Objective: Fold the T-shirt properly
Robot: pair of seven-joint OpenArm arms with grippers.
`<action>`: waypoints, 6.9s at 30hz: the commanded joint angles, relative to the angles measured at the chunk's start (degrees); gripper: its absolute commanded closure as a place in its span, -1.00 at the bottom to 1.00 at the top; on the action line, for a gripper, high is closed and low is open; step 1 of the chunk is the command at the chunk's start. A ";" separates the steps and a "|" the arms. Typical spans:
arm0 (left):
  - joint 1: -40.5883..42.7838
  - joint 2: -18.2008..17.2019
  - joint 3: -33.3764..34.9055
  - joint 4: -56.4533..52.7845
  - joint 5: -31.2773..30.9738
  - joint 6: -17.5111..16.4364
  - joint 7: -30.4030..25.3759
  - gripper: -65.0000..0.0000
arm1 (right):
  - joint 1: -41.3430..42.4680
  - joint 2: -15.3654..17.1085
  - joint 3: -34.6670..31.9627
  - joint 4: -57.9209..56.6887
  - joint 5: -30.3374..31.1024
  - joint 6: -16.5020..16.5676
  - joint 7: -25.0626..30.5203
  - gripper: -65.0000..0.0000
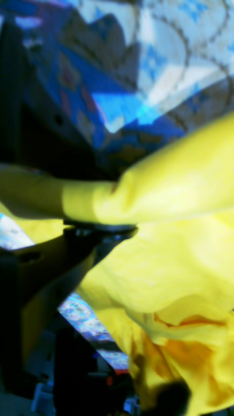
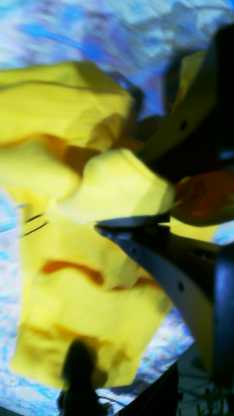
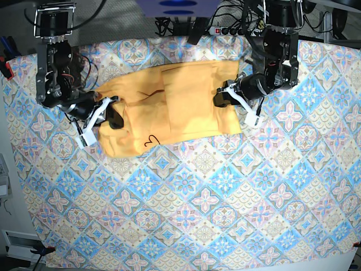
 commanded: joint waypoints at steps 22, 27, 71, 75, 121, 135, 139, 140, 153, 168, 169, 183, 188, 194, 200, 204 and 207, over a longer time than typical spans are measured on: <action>-3.98 2.87 0.21 -5.63 -1.36 -0.57 -4.10 0.82 | 6.44 -7.98 -22.41 4.61 -0.70 0.68 0.94 0.99; -3.98 2.96 0.21 -5.63 -1.36 -0.57 -4.10 0.82 | 10.39 -8.77 -28.56 0.48 -4.39 0.68 -0.02 0.99; 1.73 2.61 -3.04 2.11 -1.09 -0.57 -3.75 -0.01 | 3.89 1.78 -10.45 4.26 -11.08 0.42 6.92 -0.18; 1.82 2.69 -3.04 1.67 -1.09 -0.48 -3.66 -0.01 | 0.46 2.05 -9.57 7.16 -16.61 0.42 6.92 0.11; 2.88 4.63 -14.73 1.41 -1.44 -0.48 -3.57 -0.02 | 3.45 -2.44 -30.06 14.28 -22.86 -0.11 2.26 0.53; 2.52 4.36 -14.82 1.32 -1.18 -0.30 -4.01 -0.02 | -0.33 -2.97 -30.85 16.22 -23.12 -6.26 5.34 0.15; 1.91 4.36 -14.82 1.32 -1.01 -0.30 -4.01 -0.02 | 1.78 -4.28 -33.48 15.69 -23.12 -6.26 5.25 0.15; 1.91 4.36 -14.82 1.32 -1.01 -0.30 -4.01 -0.02 | 2.48 -4.64 -34.63 15.25 -23.12 -6.26 5.25 0.15; 1.91 4.45 -14.82 1.23 -1.01 -0.30 -4.01 -0.02 | 7.49 -4.90 -39.64 7.43 -23.12 -6.26 5.69 0.76; 1.73 4.36 -14.82 -2.55 -1.09 -0.30 -4.10 -0.02 | 3.80 -0.42 -40.61 16.83 -23.12 -6.18 0.33 0.99; 1.56 4.36 -14.82 -3.43 -1.09 -0.39 -4.10 -0.02 | 3.45 -0.42 -40.52 16.83 -23.21 -6.18 0.68 0.99; 0.94 4.45 -14.82 -4.92 -1.27 -0.39 -4.10 -0.02 | 2.66 -1.65 -39.81 16.22 -23.21 -6.53 2.96 0.11; 0.85 4.45 -14.82 -4.92 -1.27 -0.39 -4.10 -0.02 | 3.01 -3.49 -39.90 13.84 -25.41 -6.53 2.88 0.10; 0.68 4.45 -14.82 -4.92 -1.27 -0.39 -4.10 -0.02 | 2.74 -5.69 -40.17 11.29 -31.38 -6.53 2.61 -0.07; 0.59 4.45 -14.82 -4.92 -1.27 -0.39 -4.10 -0.02 | 2.74 -5.69 -40.61 11.12 -31.38 -6.53 2.44 -0.17; 0.50 4.54 -14.73 -4.92 -1.27 -0.39 -4.10 -0.02 | 3.89 -5.69 -43.68 8.74 -31.47 -6.53 2.52 -0.14; 0.50 4.54 -14.73 -4.92 -1.27 -0.39 -4.10 -0.02 | 5.12 -5.69 -45.18 6.63 -31.47 -6.44 2.79 0.12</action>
